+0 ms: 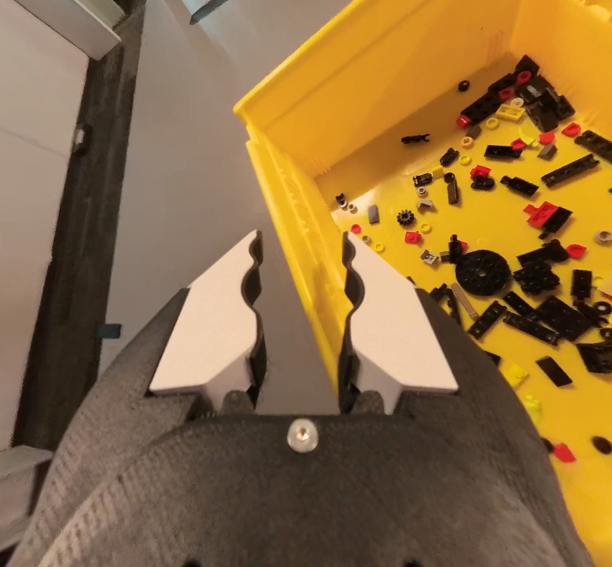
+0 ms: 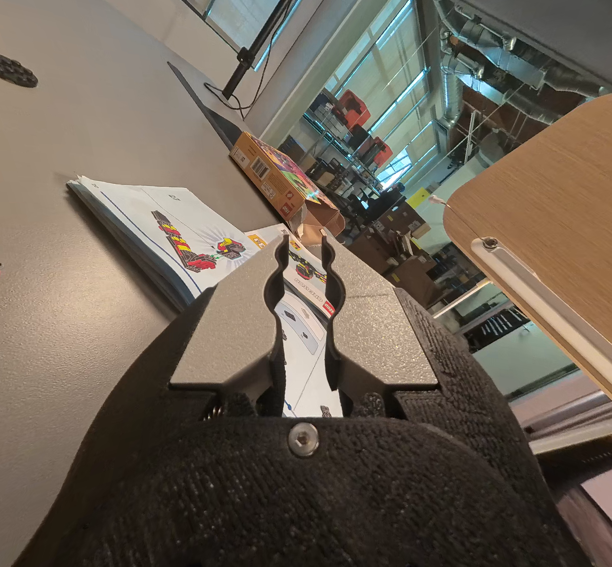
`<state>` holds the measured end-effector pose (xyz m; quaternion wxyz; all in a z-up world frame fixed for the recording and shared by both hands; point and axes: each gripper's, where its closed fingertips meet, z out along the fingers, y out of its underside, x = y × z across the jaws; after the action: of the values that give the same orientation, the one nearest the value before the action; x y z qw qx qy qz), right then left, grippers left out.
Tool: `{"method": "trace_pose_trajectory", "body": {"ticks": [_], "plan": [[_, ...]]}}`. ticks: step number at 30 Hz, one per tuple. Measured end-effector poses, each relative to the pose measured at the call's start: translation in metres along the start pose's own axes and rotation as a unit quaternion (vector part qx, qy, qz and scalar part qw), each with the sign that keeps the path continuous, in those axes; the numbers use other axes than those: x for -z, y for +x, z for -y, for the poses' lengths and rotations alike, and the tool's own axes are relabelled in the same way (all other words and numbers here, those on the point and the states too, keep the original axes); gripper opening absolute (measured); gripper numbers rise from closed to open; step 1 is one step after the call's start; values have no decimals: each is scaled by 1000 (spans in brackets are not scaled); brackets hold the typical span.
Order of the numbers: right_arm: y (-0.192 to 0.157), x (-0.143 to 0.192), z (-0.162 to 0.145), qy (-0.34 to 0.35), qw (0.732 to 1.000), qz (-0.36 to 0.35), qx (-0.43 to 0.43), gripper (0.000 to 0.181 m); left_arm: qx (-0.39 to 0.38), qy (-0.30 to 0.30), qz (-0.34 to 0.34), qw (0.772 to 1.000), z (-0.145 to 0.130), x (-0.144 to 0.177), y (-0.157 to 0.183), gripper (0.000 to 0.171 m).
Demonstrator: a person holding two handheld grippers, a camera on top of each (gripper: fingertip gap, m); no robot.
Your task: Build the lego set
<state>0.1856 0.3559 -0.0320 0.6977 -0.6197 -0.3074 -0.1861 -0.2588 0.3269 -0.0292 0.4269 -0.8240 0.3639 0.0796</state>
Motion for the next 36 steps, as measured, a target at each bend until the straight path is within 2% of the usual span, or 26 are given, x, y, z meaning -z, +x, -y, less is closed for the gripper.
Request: {"method": "trace_pose_trajectory", "body": {"ticks": [4, 6, 9, 15, 19, 26, 29, 31, 34, 36], "plan": [[0, 0, 2, 8, 1000, 3, -6, 20, 50, -63, -54, 995, -22, -3, 8, 67], [0, 1, 3, 11, 1000, 4, -10, 20, 45, -83, -63, 994, -29, -5, 13, 62], [1, 3, 5, 18, 1000, 6, -19, 21, 34, -80, -71, 994, -26, -6, 20, 37], [-4, 7, 12, 40, 998, 34, -41, 27, 65, -84, -86, 991, -22, -15, 11, 26], [-23, 11, 20, 54, 993, 98, -41, 32, 76, -84, -96, 989, -20, -23, 1, 22], [-60, 6, 3, -18, 977, 211, -9, 36, 128, -76, -111, 983, -20, -45, -27, 19], [-69, 6, -5, -46, 971, 236, 10, 36, 143, -76, -83, 983, -21, -56, -50, 30], [-70, 5, -9, -56, 970, 235, 15, 35, 139, -57, -41, 988, -15, -54, -66, 35], [-69, 5, -16, -76, 970, 228, 31, 33, 118, 27, 53, 991, 13, -28, -88, 28], [-68, 5, -19, -82, 972, 218, 43, 31, 95, 85, 75, 989, 38, -9, -87, 27]]}}
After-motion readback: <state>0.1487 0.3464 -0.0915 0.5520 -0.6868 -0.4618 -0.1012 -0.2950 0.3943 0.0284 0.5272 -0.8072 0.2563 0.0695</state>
